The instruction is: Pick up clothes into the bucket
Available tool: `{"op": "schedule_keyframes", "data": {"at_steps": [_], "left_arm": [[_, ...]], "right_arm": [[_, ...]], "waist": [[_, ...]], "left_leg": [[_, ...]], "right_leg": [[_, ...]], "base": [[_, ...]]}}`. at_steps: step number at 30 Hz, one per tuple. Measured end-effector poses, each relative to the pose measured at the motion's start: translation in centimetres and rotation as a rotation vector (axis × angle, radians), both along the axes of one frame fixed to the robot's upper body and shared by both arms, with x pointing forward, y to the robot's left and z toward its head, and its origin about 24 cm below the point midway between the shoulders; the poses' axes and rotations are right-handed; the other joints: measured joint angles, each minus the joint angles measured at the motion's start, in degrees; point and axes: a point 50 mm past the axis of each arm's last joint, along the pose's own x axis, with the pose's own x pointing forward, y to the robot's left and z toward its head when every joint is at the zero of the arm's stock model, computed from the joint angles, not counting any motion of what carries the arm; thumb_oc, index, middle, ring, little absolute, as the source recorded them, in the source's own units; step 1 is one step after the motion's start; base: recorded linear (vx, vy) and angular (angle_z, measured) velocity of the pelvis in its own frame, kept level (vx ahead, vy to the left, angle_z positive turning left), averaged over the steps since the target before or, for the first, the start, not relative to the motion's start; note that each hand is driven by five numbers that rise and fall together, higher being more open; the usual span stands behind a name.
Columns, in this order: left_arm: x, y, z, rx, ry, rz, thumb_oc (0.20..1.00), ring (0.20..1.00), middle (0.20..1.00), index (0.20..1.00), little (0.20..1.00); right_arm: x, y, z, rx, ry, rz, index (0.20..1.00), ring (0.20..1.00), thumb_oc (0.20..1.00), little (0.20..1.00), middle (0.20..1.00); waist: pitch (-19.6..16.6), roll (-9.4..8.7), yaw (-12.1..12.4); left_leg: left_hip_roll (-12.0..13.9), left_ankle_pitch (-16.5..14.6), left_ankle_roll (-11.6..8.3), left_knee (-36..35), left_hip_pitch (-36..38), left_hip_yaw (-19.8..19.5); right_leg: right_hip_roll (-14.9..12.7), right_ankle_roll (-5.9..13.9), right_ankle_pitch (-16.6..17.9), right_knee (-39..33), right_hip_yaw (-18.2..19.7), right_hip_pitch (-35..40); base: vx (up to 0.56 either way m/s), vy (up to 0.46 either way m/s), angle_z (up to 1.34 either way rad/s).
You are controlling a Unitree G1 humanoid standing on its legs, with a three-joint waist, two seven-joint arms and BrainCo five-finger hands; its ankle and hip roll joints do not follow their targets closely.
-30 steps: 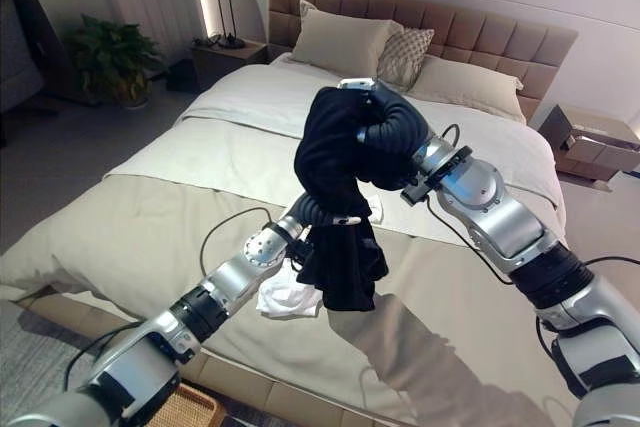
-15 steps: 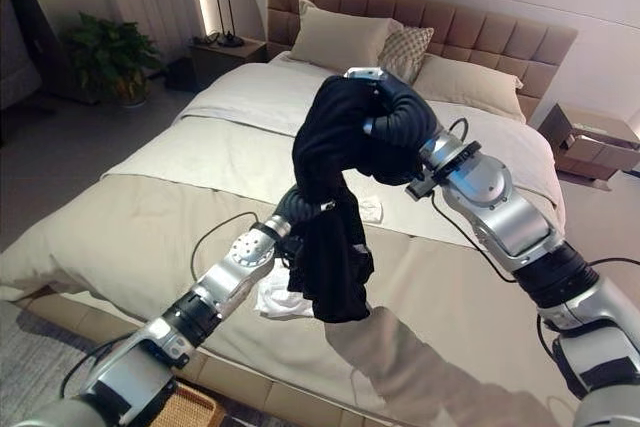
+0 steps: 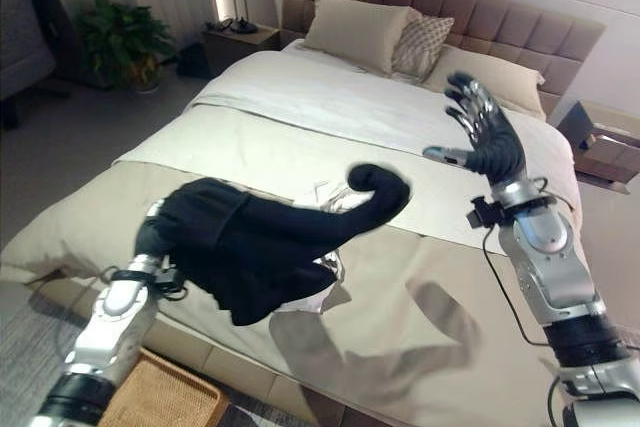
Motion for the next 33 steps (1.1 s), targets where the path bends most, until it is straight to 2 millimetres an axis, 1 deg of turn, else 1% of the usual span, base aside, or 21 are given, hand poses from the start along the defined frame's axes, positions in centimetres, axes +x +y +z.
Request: {"op": "schedule_keyframes", "data": {"at_steps": [1, 2, 3, 4, 5, 6, 7, 8, 10, 11, 15, 17, 18, 20, 21, 22, 23, 25, 26, 30, 33], "left_arm": [[-0.2, 0.7, 0.6, 0.004, -0.029, 0.028, 0.200, 0.200, 0.200, 0.200, 0.200], [-0.2, 0.9, 0.8, 0.003, -0.044, 0.039, 0.200, 0.200, 0.200, 0.200, 0.200], [-0.3, 1.2, 1.5, 0.003, -0.076, 0.050, 0.200, 0.200, 0.200, 0.200, 0.200], [-0.5, 1.4, 2.3, -0.002, -0.125, 0.069, 0.200, 0.200, 0.200, 0.200, 0.200], [-0.5, 1.5, 2.5, -0.002, -0.140, 0.074, 0.200, 0.200, 0.200, 0.200, 0.200], [-0.6, 1.6, 3.1, -0.002, -0.172, 0.082, 0.200, 0.200, 0.200, 0.200, 0.200], [-0.7, 1.5, 3.5, -0.003, -0.192, 0.082, 0.200, 0.200, 0.200, 0.200, 0.200], [-1.0, 1.4, 4.2, -0.005, -0.235, 0.080, 0.200, 0.200, 0.200, 0.200, 0.200], [-1.1, 1.2, 4.4, -0.009, -0.258, 0.075, 0.200, 0.200, 0.200, 0.200, 0.200], [-1.1, 1.0, 4.4, -0.022, -0.263, 0.073, 0.200, 0.200, 0.200, 0.200, 0.200], [-1.1, 0.3, 3.7, -0.055, -0.256, 0.071, 0.200, 0.200, 0.200, 0.200, 0.200], [-1.0, -0.1, 3.8, -0.055, -0.264, 0.067, 0.200, 0.200, 0.200, 0.200, 0.200], [-0.8, -0.3, 4.1, -0.045, -0.278, 0.058, 0.200, 0.200, 0.200, 0.200, 0.200], [-0.5, -0.7, 4.2, -0.042, -0.283, 0.053, 0.200, 0.200, 0.200, 0.200, 0.200], [-0.2, -1.2, 4.5, -0.046, -0.294, 0.046, 0.200, 0.200, 0.200, 0.200, 0.200], [-0.1, -1.3, 4.7, -0.046, -0.303, 0.048, 0.200, 0.200, 0.200, 0.200, 0.200], [0.3, -1.5, 5.5, -0.015, -0.341, 0.073, 0.200, 0.200, 0.200, 0.200, 0.200], [0.6, -1.6, 6.3, 0.011, -0.378, 0.108, 0.200, 0.200, 0.200, 0.200, 0.200], [0.9, -1.8, 7.0, 0.018, -0.413, 0.128, 0.200, 0.200, 0.200, 0.200, 0.200], [0.5, -1.1, 7.7, 0.066, -0.462, 0.254, 0.200, 0.200, 0.200, 0.200, 0.200], [0.0, -0.3, 7.9, 0.097, -0.488, 0.350, 0.200, 0.200, 0.200, 0.200, 0.200]], "right_arm": [[0.1, -0.6, -1.7, -0.004, 0.063, -0.045, 1.000, 1.000, 1.000, 1.000, 1.000], [0.0, -0.8, -2.4, -0.014, 0.088, -0.060, 1.000, 1.000, 1.000, 1.000, 1.000], [-0.2, -1.3, -3.8, -0.024, 0.133, -0.097, 1.000, 1.000, 1.000, 1.000, 1.000], [-0.3, -1.7, -5.9, -0.018, 0.203, -0.144, 1.000, 1.000, 1.000, 1.000, 1.000], [-0.4, -1.8, -6.6, -0.022, 0.226, -0.160, 1.000, 1.000, 1.000, 1.000, 1.000], [-0.7, -2.0, -8.2, -0.050, 0.277, -0.199, 1.000, 1.000, 1.000, 1.000, 1.000], [-1.0, -2.1, -9.0, -0.076, 0.302, -0.217, 1.000, 1.000, 1.000, 1.000, 1.000], [-1.5, -2.0, -10.6, -0.105, 0.350, -0.246, 1.000, 1.000, 1.000, 1.000, 1.000], [-2.0, -1.8, -12.2, -0.107, 0.397, -0.278, 1.000, 1.000, 1.000, 1.000, 1.000], [-2.5, -1.7, -13.6, -0.104, 0.448, -0.299, 1.000, 1.000, 1.000, 1.000, 1.000], [-3.3, -1.7, -14.7, -0.177, 0.479, -0.325, 1.000, 1.000, 1.000, 1.000, 1.000], [-3.2, -1.7, -14.5, -0.208, 0.463, -0.342, 1.000, 1.000, 1.000, 1.000, 1.000], [-3.2, -1.8, -14.4, -0.237, 0.455, -0.348, 1.000, 1.000, 1.000, 1.000, 1.000], [-3.2, -1.7, -14.7, -0.252, 0.459, -0.360, 1.000, 1.000, 1.000, 1.000, 1.000], [-2.9, -1.8, -15.1, -0.261, 0.475, -0.378, 1.000, 1.000, 1.000, 1.000, 1.000], [-2.7, -1.7, -15.3, -0.257, 0.479, -0.387, 1.000, 1.000, 1.000, 1.000, 1.000], [-2.1, -1.7, -14.9, -0.256, 0.462, -0.404, 1.000, 1.000, 1.000, 1.000, 1.000], [-1.4, -1.4, -14.3, -0.243, 0.430, -0.419, 1.000, 1.000, 1.000, 1.000, 1.000], [-1.0, -1.1, -13.9, -0.232, 0.409, -0.423, 1.000, 1.000, 1.000, 1.000, 1.000], [-1.0, -0.7, -13.7, -0.215, 0.380, -0.441, 1.000, 1.000, 1.000, 1.000, 1.000], [-0.9, -0.5, -13.1, -0.192, 0.340, -0.458, 1.000, 1.000, 1.000, 1.000, 1.000]], "waist": [[0.19, 0.01, 0.44], [0.38, 0.10, 0.84], [0.60, 0.03, 1.26], [0.75, -0.02, 1.33], [0.80, 0.04, 1.34], [0.94, 0.14, 1.36], [1.13, 0.25, 1.45], [1.44, 0.29, 1.39], [1.60, 0.53, 1.41], [1.75, 0.75, 1.40], [3.69, 1.82, 1.19], [5.38, 2.05, 1.18], [7.53, 2.41, 1.13], [9.25, 2.59, 1.19], [11.07, 2.73, 1.26], [11.55, 2.78, 1.28], [13.67, 3.19, 1.36], [15.51, 3.42, 1.19], [17.43, 3.66, 1.08], [18.60, 2.94, 1.27], [18.84, 2.12, 1.47]], "left_leg": [[-0.04, 0.00, 0.00, -0.05, -0.04, -0.06], [-0.07, 0.00, 0.00, -0.07, -0.06, -0.06], [-0.04, 0.00, 0.00, -0.04, -0.09, -0.20], [-0.05, 0.01, -0.01, -0.03, -0.25, -0.60], [-0.08, 0.01, -0.01, -0.03, -0.30, -0.83], [-0.12, 0.01, -0.01, -0.01, -0.44, -1.16], [-0.16, 0.01, -0.01, 0.00, -0.53, -1.19], [-0.27, 0.02, -0.01, 0.10, -0.71, -1.28], [-0.36, 0.02, -0.01, 0.46, -0.98, -1.45], [-0.38, 0.01, -0.01, 0.62, -1.07, -1.53], [-0.61, -0.01, 0.01, 2.12, -2.45, -2.92], [-0.72, -0.18, -0.10, 4.67, -4.32, -3.10], [-0.66, -1.09, -0.24, 7.24, -6.31, -3.83], [-0.71, -1.85, -0.01, 10.15, -8.78, -4.54], [-0.97, -3.15, 0.23, 13.62, -11.24, -5.42], [-0.99, -3.75, 0.17, 15.28, -12.76, -5.77], [-0.92, -4.85, 0.45, 19.20, -16.52, -6.18], [-1.45, -5.17, 0.83, 22.81, -20.63, -6.66], [-1.98, -6.62, 1.63, 25.53, -23.71, -7.12], [-2.93, -8.35, 2.09, 31.44, -31.00, -7.48], [-2.70, -8.41, 2.00, 33.43, -36.13, -7.49]], "right_leg": [[-0.03, 0.07, -0.06, 0.00, -0.06, -0.02], [-0.08, 0.09, -0.06, 0.00, -0.09, -0.03], [-0.07, 0.10, -0.07, 0.00, -0.16, 0.02], [-0.07, 0.14, -0.11, 0.00, -0.56, 0.11], [-0.07, 0.16, -0.13, 0.00, -0.67, 0.12], [-0.10, 0.21, -0.17, 0.00, -0.83, 0.15], [-0.10, 0.23, -0.18, 0.00, -0.90, 0.13], [-0.09, 0.25, -0.20, 0.00, -1.01, 0.07], [-0.12, 0.25, -0.20, 0.01, -1.21, 0.09], [-0.11, 0.26, -0.20, 0.01, -1.25, 0.10], [-0.57, 0.29, -0.24, 0.09, -2.38, 0.15], [-1.04, 0.29, -1.14, 2.77, -2.45, -1.51], [-1.48, 0.03, -2.41, 5.76, -2.61, -3.22], [-2.13, -0.05, -3.82, 9.61, -2.81, -5.64], [-3.00, 0.03, -5.75, 13.98, -3.03, -7.86], [-3.32, -0.10, -6.55, 15.34, -3.12, -9.12], [-4.05, -0.52, -7.19, 18.14, -3.09, -11.99], [-5.14, -0.45, -7.60, 21.37, -3.08, -15.48], [-6.15, -0.77, -8.05, 24.11, -3.07, -18.11], [-8.93, -1.14, -11.06, 31.54, -2.44, -25.37], [-9.65, -1.49, -13.90, 35.44, -2.14, -30.52]], "base": [[0.00, 0.010, 0.08], [0.00, 0.000, 0.00], [0.00, 0.008, 0.07], [0.00, 0.008, 0.09], [0.01, 0.010, 0.12], [0.00, 0.007, 0.07], [0.01, 0.011, 0.07], [0.00, 0.004, 0.04], [-0.01, 0.005, 0.04], [-0.02, 0.006, 0.04], [-0.11, 0.027, 0.11], [-0.16, 0.039, 0.17], [-0.10, 0.028, 0.19], [-0.16, 0.040, 0.24], [-0.16, 0.039, 0.22], [-0.23, 0.043, 0.22], [-0.13, 0.020, 0.13], [-0.13, 0.020, 0.16], [-0.13, 0.020, 0.13], [-0.13, 0.023, 0.13], [-0.05, 0.004, 0.28]]}}
